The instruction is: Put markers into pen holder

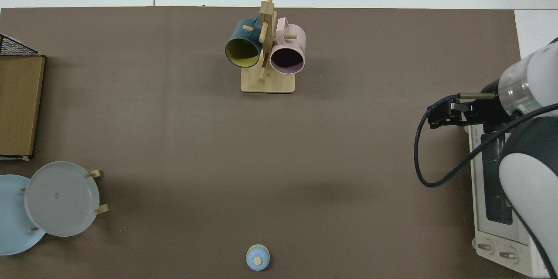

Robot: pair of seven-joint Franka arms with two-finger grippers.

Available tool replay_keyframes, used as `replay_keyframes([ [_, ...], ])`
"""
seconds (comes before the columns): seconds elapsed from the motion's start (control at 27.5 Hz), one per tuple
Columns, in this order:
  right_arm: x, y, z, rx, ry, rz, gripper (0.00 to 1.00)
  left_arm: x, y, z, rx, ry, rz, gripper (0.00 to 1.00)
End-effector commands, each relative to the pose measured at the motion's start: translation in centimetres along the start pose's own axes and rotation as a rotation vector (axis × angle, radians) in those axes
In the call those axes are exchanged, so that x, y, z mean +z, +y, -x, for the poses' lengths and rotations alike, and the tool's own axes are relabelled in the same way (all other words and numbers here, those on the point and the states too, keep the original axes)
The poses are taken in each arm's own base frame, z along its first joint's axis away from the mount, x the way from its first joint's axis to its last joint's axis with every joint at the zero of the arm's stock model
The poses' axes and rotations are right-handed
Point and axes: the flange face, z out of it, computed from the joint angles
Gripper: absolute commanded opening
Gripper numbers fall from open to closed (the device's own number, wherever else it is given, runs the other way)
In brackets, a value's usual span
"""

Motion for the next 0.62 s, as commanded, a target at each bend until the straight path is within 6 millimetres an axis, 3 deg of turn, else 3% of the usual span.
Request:
replay_keyframes([
  [0.0,0.0,0.2,0.4,0.017,0.008,-0.003,1.0,0.4,-1.0,0.8,0.015,0.01,-0.033,0.0],
  [0.29,0.1,0.3,0.3,0.019,0.006,-0.003,1.0,2.4,-1.5,0.8,0.009,0.021,-0.07,0.0],
  [0.58,0.0,0.2,0.4,0.017,0.008,-0.003,1.0,2.4,-2.1,-0.1,0.001,0.056,-0.088,0.0],
])
